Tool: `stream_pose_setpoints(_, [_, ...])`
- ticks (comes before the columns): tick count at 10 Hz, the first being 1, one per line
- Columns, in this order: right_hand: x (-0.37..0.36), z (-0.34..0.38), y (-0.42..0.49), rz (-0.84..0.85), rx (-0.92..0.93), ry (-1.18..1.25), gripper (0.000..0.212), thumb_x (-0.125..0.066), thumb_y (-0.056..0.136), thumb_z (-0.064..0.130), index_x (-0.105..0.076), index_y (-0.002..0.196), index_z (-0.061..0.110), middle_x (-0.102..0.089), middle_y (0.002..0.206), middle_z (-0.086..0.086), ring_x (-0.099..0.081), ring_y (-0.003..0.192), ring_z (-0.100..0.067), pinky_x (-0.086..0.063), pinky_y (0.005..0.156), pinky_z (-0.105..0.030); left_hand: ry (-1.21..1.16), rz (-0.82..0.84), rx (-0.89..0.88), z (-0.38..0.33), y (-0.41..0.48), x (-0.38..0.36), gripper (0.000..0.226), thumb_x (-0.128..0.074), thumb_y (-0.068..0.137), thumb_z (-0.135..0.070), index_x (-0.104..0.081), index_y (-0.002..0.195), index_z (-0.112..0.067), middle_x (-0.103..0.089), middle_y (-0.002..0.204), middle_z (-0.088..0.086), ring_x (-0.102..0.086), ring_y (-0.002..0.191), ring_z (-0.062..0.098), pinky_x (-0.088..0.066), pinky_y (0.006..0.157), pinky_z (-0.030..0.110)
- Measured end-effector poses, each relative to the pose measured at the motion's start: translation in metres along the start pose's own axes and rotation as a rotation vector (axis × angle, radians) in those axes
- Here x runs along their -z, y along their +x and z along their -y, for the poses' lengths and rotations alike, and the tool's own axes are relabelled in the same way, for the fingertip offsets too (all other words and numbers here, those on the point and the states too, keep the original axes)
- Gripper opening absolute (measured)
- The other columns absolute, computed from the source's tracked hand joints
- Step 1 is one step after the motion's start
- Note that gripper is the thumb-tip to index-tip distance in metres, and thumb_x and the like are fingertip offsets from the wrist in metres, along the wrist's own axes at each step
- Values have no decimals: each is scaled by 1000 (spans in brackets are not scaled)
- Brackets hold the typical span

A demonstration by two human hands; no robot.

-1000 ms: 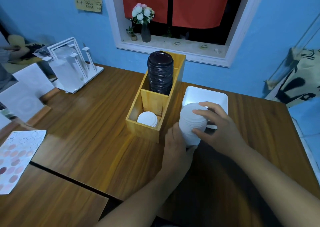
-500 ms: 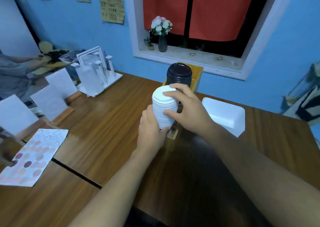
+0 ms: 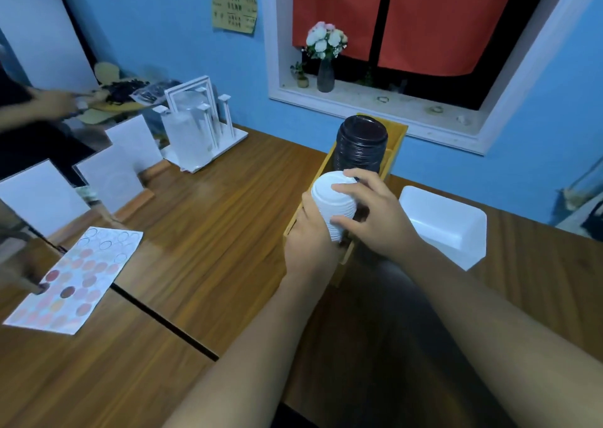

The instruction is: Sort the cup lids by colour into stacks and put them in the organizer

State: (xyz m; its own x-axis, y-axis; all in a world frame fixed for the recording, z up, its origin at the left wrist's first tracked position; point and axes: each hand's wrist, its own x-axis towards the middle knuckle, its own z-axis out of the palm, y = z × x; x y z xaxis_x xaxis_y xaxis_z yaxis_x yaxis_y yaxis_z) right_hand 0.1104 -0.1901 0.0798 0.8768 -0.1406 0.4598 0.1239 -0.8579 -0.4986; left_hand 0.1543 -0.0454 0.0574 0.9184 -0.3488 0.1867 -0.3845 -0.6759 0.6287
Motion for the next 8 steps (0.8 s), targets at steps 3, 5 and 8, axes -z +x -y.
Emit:
stream_pose_setpoints(3, [-18, -1, -6, 134, 9, -276, 54, -71, 89, 42, -57, 139, 25, -47, 151, 6, -41, 136, -17, -39, 108, -38, 82, 89, 26, 6, -4, 13, 103, -78, 89, -33, -8, 162, -11, -61, 133, 6, -66, 108, 21, -58, 83, 32])
stream_pose_setpoints(5, [-24, -4, -9, 139, 40, -407, 54, -56, 95, 53, -53, 142, 28, -46, 153, 5, -39, 138, -20, -30, 114, -46, 152, 12, -107, 13, -11, 13, 82, -72, 92, -32, -25, 156, -11, -61, 131, 5, -62, 110, 19, -52, 87, 29])
stream_pose_setpoints(8, [-12, 0, -14, 199, 71, -302, 54, -40, 104, 45, -30, 156, 32, -19, 166, 6, -14, 152, -16, -16, 122, -43, 202, -38, -198, 24, -14, 16, 85, -75, 89, -37, -30, 155, -10, -49, 137, 4, -48, 118, 18, -39, 98, 23])
